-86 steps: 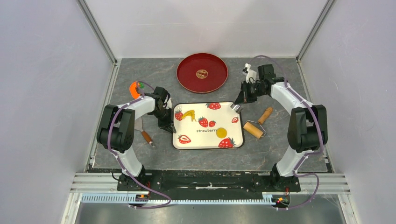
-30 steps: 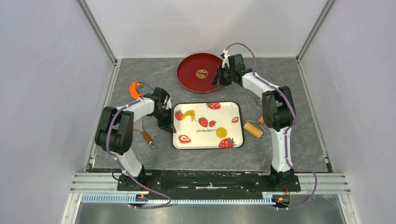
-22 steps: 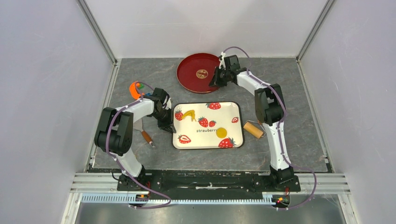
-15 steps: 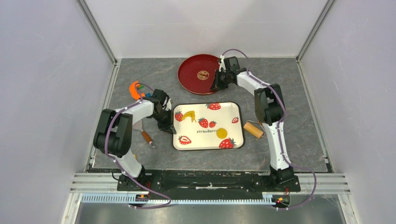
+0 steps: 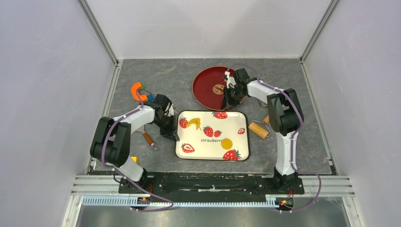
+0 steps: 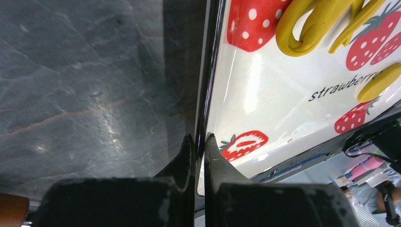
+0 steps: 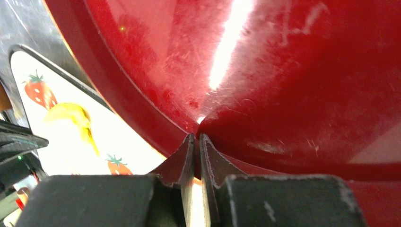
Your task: Roll out the dumpling wrappers from the dough
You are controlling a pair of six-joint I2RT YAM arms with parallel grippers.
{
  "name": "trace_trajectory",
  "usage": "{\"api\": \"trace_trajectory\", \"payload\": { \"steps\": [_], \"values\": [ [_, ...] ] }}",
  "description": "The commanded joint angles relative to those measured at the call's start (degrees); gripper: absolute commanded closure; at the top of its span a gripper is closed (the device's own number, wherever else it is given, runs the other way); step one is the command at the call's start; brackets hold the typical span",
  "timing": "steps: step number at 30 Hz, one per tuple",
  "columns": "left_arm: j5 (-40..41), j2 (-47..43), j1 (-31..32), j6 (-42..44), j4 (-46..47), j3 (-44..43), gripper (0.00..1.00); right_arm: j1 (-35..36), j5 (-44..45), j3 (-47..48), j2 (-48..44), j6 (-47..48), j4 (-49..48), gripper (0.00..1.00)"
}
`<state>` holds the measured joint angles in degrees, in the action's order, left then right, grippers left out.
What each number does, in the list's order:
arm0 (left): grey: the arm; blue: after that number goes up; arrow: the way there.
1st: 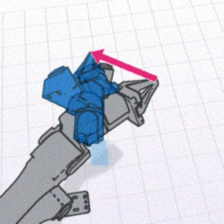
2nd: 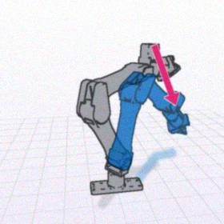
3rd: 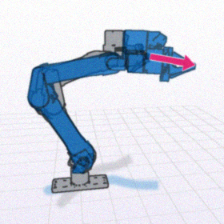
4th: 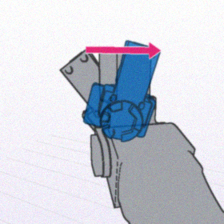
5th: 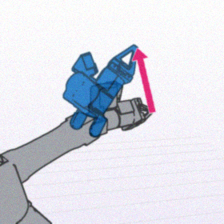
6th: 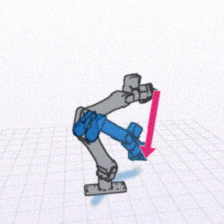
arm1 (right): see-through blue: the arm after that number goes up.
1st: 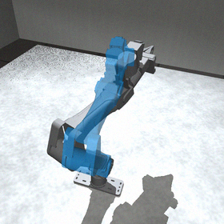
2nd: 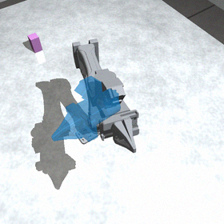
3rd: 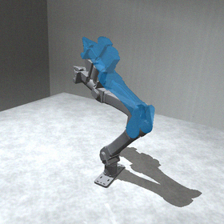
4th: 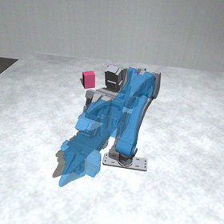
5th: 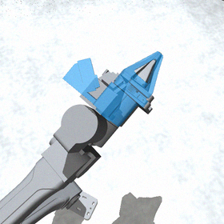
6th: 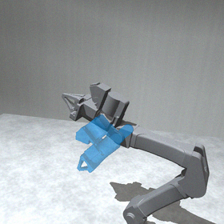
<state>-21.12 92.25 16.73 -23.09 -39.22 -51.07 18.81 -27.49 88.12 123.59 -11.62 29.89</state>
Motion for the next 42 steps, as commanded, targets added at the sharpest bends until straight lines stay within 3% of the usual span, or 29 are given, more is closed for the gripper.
{"api": "trace_trajectory", "payload": {
  "steps": [1, 5, 8, 10, 16, 19, 25, 27, 31, 37, 42],
  "values": [
    [0.5, -3.7, 1.7, -3.1, -0.5, 0.9, 0.98, 0.6, -0.3, -7.0, -4.1, 4.5, 5.4, 0.9],
    [0.5, -4.0, 2.5, -3.7, -0.4, 1.8, 0.98, 0.7, -0.4, -12.2, -6.5, 5.1, 3.9, 0.89],
    [0.6, -4.9, 3.5, -4.1, -0.5, 1.8, 0.96, 0.8, 0.5, -12.4, -7.3, 5.5, 3.4, 0.81],
    [0.9, -5.8, 3.5, -4.6, -0.5, 1.4, 0.85, 0.8, 1.2, -10.6, -7.8, 5.7, 3.5, 0.71],
    [3.9, -10.4, 3.1, -6.9, 0.0, -2.1, 0.4, 0.8, 4.2, -4.5, -11.5, 5.8, 2.7, 0.44],
    [7.1, -14.1, 1.7, -9.1, 1.6, -3.0, 0.29, 0.7, 6.7, -3.9, -14.3, 5.3, 1.6, 0.35],
    [15.6, -20.1, -3.5, -14.9, 2.1, -2.7, 0.24, 0.3, 8.6, -8.6, -19.8, 4.6, -2.2, 0.21],
    [23.9, -21.2, -5.4, -19.5, -2.6, -3.0, 0.19, 0.0, 8.1, -10.6, -20.8, 4.6, -3.0, 0.14],
    [31.1, -21.7, -9.3, -23.2, -9.6, -2.2, 0.18, -0.4, 7.5, -13.1, -21.6, 5.1, -3.6, 0.08],
    [32.1, -20.0, -11.7, -23.2, -14.3, 0.0, 0.19, -0.7, 7.1, -14.6, -22.1, 5.1, -4.2, 0.06],
    [30.5, -17.6, -12.2, -23.6, -12.6, 3.7, 0.23, -0.8, 6.8, -14.8, -21.9, 5.2, -4.2, 0.06]
  ]
}}
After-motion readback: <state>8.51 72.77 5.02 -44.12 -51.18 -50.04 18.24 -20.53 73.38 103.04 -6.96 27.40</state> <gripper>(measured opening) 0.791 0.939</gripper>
